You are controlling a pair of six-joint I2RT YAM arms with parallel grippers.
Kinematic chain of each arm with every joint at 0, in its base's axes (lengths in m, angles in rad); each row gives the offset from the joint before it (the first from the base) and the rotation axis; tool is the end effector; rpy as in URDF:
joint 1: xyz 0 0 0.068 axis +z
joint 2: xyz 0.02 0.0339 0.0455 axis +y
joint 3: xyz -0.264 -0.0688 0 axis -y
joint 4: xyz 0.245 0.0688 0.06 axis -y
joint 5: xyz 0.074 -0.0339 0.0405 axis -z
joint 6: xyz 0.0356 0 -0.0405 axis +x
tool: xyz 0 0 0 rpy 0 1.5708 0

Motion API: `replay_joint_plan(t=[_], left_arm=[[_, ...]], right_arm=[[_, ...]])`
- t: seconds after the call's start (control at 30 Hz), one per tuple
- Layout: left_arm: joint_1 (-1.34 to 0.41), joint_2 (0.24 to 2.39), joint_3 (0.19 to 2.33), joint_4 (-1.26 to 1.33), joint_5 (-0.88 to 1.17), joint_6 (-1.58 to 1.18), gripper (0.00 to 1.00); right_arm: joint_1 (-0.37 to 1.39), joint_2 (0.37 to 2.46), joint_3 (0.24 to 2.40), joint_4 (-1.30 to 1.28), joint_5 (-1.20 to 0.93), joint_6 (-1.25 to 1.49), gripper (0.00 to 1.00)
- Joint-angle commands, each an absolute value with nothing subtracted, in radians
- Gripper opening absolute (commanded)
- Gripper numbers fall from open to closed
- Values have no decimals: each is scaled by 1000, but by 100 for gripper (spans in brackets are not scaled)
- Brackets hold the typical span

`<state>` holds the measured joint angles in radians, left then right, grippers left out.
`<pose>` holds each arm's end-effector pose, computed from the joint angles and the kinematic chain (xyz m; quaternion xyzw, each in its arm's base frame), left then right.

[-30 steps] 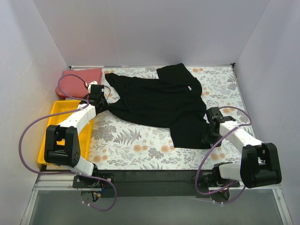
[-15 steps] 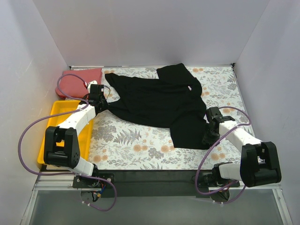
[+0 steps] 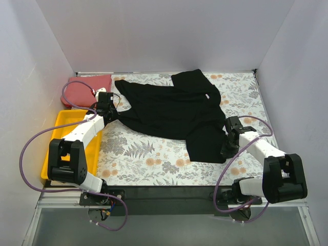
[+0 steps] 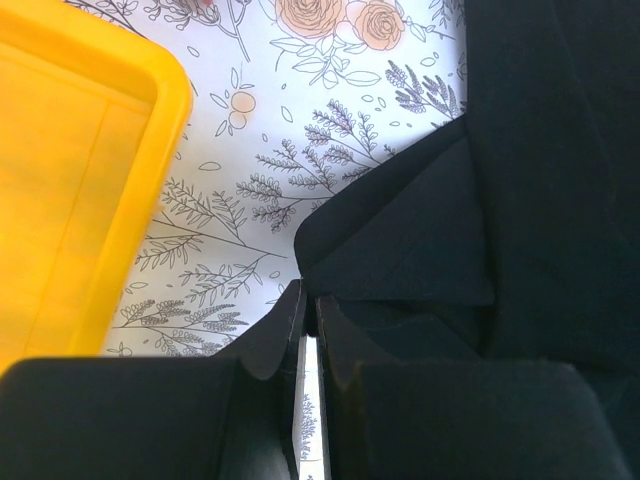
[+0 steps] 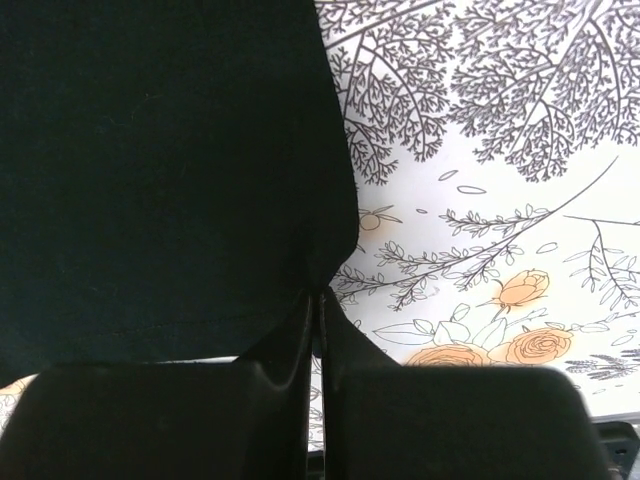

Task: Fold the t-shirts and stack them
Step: Flatten the tshirt out

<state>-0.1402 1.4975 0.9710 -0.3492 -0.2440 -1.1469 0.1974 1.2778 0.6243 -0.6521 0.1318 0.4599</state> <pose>0.3103 -0.0351 0.2222 -0.4865 0.7975 -0.1113 0.3391 0.2004 0.0353 0.1595 0.1381 0.9794 -0.0192 0.1459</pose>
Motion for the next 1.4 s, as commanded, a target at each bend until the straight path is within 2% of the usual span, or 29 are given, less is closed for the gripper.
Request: replay_joint_plan(t=[0.0,0.23,0.4,0.6,0.87,1.07,1.37], left_arm=[[-138,1462,956,-315,-244,-1161,0],[-138,1532,1081,-383,-227,-1198,0],[-140,1647,1348,-489,-186,-1229,0],[-140,1651,1641,-609,-215,-1226,0],[-140,1288,1712,-563,-218,-1220,0],[-140,1093,1781,-540,-187,-1144,0],[-140,1061,1936,-563,-80,-1089,0]], right_arm=[[206,1315,647,-548,153,427,1],[80,1336,1029,-509,249,321,1],[-58,1443,1364,-491,210,302,1],[-172,1418,1561,-488,176,315,1],[-190,1162,1690,-462,351,140,1],[-190,962,1745,-416,396,-24,1],[-128,982,2034,-394,292,-234,1]])
